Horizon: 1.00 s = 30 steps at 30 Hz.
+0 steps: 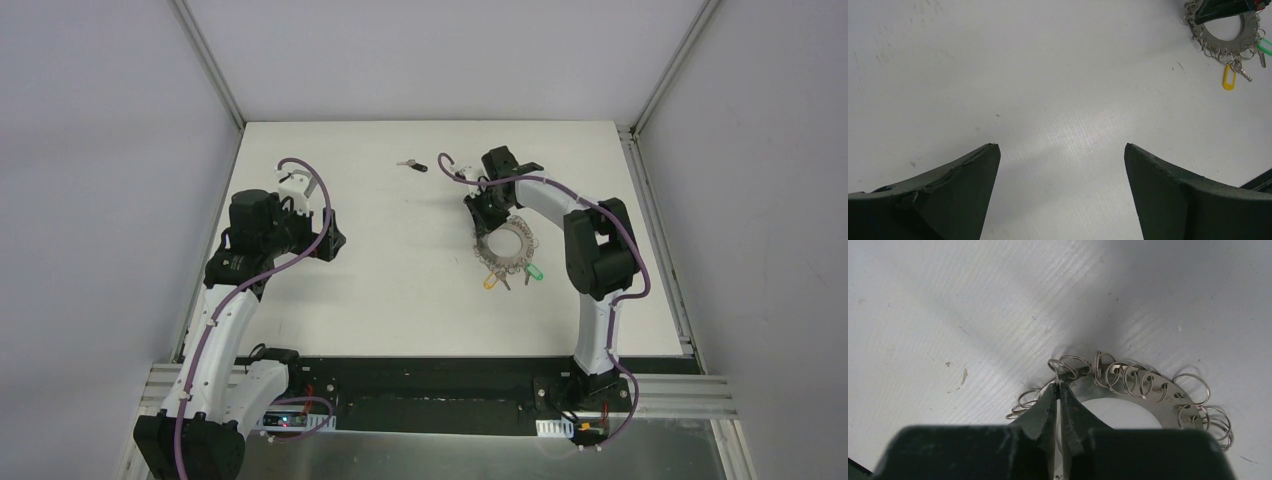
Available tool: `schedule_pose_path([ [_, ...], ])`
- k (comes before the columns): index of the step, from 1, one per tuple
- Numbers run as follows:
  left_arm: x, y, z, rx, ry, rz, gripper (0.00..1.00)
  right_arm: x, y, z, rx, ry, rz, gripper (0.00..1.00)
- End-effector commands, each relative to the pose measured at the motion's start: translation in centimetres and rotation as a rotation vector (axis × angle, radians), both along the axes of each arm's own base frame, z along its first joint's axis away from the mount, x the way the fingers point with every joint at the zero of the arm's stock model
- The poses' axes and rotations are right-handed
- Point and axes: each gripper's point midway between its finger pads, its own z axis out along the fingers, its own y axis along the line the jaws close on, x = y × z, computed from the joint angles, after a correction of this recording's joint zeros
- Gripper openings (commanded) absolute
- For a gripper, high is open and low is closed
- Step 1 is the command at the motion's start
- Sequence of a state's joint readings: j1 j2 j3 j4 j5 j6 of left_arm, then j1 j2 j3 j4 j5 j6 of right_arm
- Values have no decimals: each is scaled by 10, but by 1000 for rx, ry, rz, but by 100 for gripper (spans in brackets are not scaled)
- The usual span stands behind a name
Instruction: Put the keys on the keyring
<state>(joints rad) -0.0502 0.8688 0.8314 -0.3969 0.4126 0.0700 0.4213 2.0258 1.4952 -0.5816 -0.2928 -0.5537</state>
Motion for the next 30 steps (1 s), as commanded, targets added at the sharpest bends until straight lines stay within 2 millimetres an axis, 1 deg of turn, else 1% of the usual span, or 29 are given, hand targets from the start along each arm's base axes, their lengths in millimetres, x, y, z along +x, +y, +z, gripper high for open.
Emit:
schedule_pose_path([
  [1,2,-3,8,-20,-40,-19,100,10,6,19,20,-33,-8,2],
  [2,2,-3,9,-21,-40,-20,100,10,6,24,27,-39,-5,0],
  [3,2,-4,9,-22,-38,-20,100,10,7,30,39,-50,2,0],
  [6,4,-5,12,-28,-22,-26,100,5,13,58,111,-81,52,0],
  [10,10,-9,22,-37,9,-33,97,-13,25,104,238,-114,132,0],
  [13,11,-20,33,-61,29,-75,97,-28,33,131,327,-121,176,0],
  [15,10,-32,43,-80,34,-131,96,-37,37,147,386,-125,199,0],
  [17,4,-52,54,-79,32,-216,95,-46,42,163,441,-131,224,0],
  [21,-10,-91,84,-7,0,-390,94,-60,50,203,545,-167,269,0],
  [24,-18,-119,111,-5,-14,-489,93,-71,58,236,629,-192,310,0],
  [26,-19,-135,132,-36,-30,-539,89,-77,61,256,683,-208,332,0],
  [28,-25,-150,145,-86,-22,-601,81,-86,64,275,741,-220,361,0],
  [30,-30,-163,155,-132,-11,-657,71,-95,68,291,800,-219,387,0],
])
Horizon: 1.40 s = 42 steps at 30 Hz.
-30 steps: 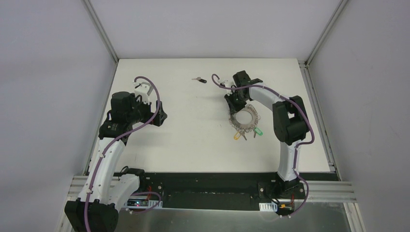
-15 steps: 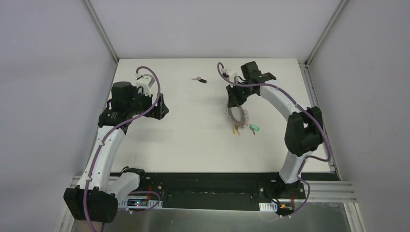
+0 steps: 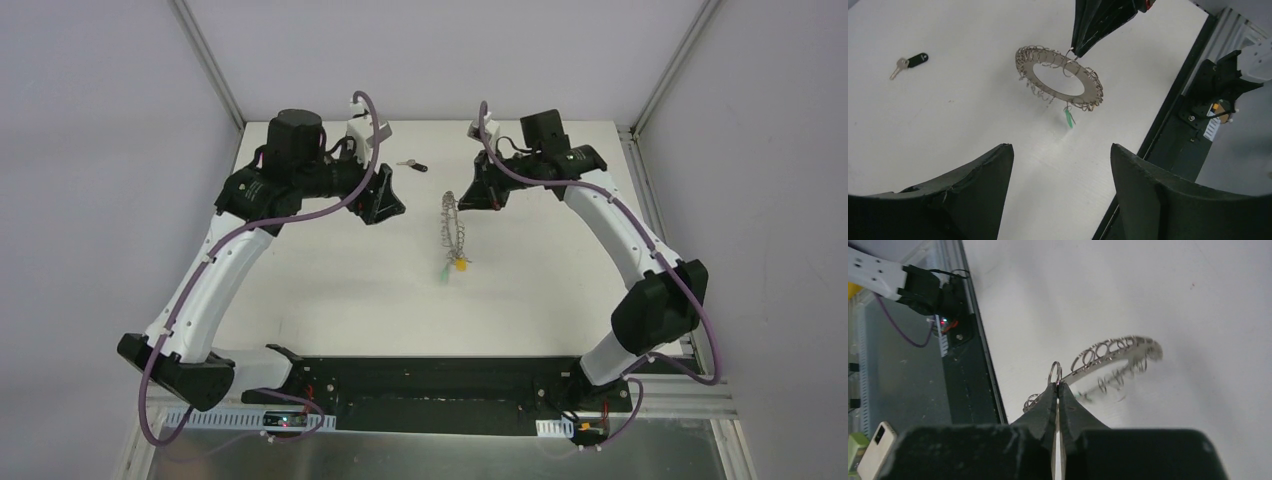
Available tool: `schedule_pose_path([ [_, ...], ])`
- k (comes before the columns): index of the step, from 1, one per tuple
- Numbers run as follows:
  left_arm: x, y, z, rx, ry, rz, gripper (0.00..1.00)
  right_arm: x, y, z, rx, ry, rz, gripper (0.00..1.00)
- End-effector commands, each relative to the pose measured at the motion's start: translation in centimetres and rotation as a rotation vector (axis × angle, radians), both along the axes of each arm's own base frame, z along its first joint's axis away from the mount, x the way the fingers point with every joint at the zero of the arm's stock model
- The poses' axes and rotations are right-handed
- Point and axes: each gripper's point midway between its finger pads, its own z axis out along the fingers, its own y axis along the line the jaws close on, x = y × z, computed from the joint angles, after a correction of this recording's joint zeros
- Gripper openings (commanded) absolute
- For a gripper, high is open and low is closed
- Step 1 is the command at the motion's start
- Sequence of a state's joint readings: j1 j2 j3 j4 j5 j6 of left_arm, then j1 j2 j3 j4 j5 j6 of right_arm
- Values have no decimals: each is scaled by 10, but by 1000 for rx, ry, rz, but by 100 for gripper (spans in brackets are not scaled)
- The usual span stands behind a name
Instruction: Put the keys on the keyring
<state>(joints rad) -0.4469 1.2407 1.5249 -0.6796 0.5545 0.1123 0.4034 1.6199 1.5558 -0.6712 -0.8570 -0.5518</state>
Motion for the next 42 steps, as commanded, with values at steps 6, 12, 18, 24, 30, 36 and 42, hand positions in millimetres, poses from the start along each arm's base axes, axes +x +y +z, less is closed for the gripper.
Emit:
schedule_pose_path([
  [6,-30,-49,36,-187,130,-223,51,-51,18,119,343,-46,201,0],
  [12,-37,-66,51,-282,190,-276,47,-64,19,143,403,-14,222,0],
  [18,-39,-74,57,-322,219,-284,41,-72,19,154,452,41,245,0],
  [24,-32,-76,48,-316,222,-254,39,-74,18,160,483,83,262,0],
  [30,-25,-75,42,-297,198,-233,52,-75,14,159,496,104,260,0],
  [36,-18,-78,42,-292,182,-234,57,-79,12,157,499,130,265,0],
  [42,-15,-86,52,-332,165,-267,51,-77,11,160,522,128,273,0],
])
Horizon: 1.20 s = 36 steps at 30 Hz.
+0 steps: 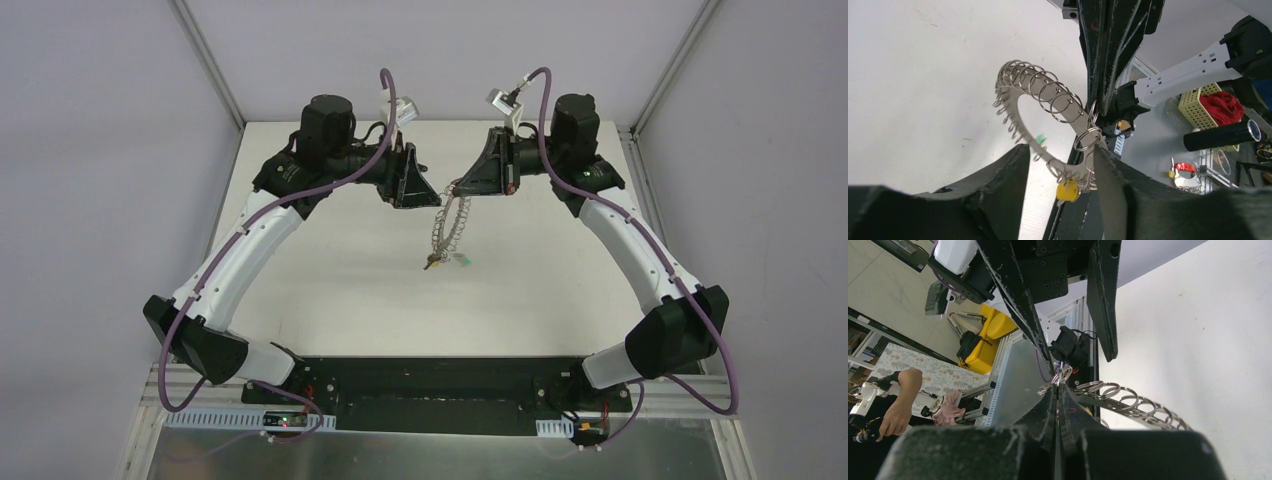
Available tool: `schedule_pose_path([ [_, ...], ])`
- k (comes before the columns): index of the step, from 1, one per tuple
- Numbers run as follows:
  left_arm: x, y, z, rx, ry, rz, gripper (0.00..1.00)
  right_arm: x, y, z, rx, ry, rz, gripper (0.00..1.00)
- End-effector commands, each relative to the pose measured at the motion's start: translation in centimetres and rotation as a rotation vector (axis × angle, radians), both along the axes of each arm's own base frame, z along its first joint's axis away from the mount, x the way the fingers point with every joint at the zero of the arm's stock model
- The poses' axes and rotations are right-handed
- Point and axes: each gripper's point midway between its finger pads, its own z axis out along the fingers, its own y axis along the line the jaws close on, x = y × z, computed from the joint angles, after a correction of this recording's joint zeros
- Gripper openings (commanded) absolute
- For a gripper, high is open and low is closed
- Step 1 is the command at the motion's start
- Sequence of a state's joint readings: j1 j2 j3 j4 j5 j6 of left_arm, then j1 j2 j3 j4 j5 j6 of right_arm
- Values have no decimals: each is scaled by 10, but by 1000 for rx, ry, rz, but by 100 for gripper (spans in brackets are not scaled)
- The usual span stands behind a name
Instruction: Put the keys on the keyring
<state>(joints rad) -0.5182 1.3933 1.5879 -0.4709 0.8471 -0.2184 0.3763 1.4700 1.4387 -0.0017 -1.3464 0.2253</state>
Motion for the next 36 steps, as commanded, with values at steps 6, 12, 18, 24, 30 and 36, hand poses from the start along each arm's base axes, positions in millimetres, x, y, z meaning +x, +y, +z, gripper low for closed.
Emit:
schedule_pose_path([
  [6,-6,-16,23,-83,-55,-78,33,-13,-10,27,68,-71,25,0],
  [12,-17,-24,17,-88,-47,-126,30,-7,-9,26,68,-61,-4,0],
  [18,-13,-27,14,-78,-41,-116,12,-7,-10,27,78,-55,-9,0],
  [24,-13,-23,9,-51,-61,-107,2,-1,-16,31,83,-57,-56,0],
  [30,-9,-17,-9,7,-63,-66,2,6,-17,34,96,-43,-99,0],
  [36,-2,-13,-21,42,-46,-7,4,19,-19,38,109,-23,-167,0],
])
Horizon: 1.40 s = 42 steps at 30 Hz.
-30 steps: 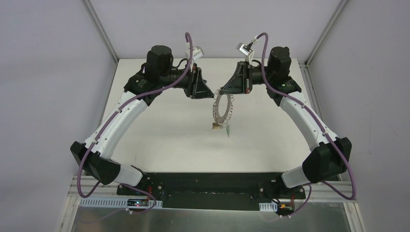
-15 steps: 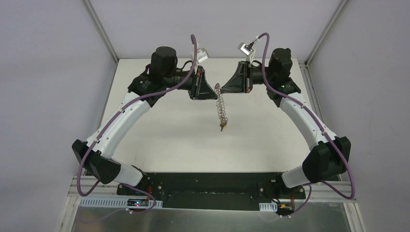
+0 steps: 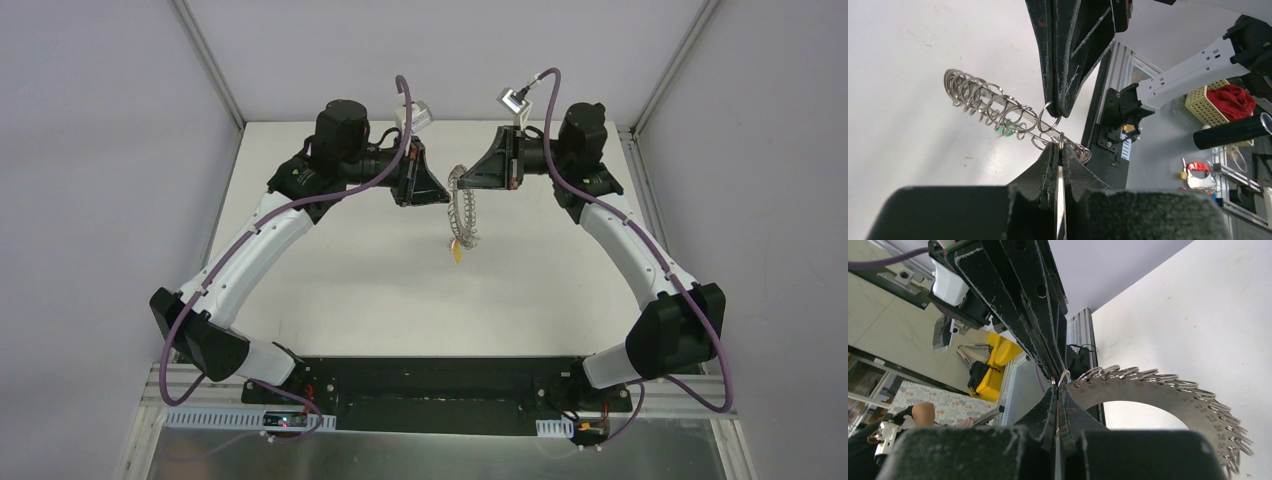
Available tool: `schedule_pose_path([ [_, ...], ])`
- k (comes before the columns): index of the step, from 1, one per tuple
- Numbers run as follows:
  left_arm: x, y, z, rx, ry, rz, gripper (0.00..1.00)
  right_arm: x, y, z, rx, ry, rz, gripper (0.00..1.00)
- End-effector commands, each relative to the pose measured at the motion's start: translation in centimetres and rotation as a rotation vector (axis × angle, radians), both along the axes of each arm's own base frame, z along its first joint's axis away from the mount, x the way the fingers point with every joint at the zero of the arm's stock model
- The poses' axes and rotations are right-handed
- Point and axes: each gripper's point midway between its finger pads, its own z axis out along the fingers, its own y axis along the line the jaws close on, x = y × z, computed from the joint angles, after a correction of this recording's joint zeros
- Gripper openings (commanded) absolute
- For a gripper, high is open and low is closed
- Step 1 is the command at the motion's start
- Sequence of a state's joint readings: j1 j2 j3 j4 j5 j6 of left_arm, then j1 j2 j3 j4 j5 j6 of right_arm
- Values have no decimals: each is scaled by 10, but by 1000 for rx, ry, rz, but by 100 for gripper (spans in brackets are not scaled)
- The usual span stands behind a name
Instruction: Put the keys on the keyring
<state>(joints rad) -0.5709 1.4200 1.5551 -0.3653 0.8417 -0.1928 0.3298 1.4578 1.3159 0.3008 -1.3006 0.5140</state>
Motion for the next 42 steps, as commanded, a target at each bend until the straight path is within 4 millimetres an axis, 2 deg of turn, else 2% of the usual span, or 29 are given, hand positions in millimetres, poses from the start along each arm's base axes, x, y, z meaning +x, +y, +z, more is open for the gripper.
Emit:
schedule_pose_path([
  [1,-1,11,-17,68,18,67,4,1,-13,41,65,-127,-92,0],
  [8,18,21,-26,113,30,209,14,18,-17,32,5,-119,-197,0],
  [15,32,30,-25,141,29,311,20,21,-17,24,-13,-120,-213,0],
  [21,29,32,-11,142,-56,276,38,18,-18,18,-20,-142,-189,0],
  [24,24,29,-1,135,-107,218,50,9,-16,15,-11,-156,-128,0],
  [28,15,20,16,102,-149,117,58,-2,-11,9,-2,-171,-52,0],
  [33,12,4,29,44,-112,33,58,-11,-7,5,2,-181,4,0],
  [37,9,-10,28,-2,-37,-33,52,-16,-6,7,15,-177,35,0],
  [42,5,-13,25,-23,-18,-69,47,-20,-6,9,29,-167,53,0],
])
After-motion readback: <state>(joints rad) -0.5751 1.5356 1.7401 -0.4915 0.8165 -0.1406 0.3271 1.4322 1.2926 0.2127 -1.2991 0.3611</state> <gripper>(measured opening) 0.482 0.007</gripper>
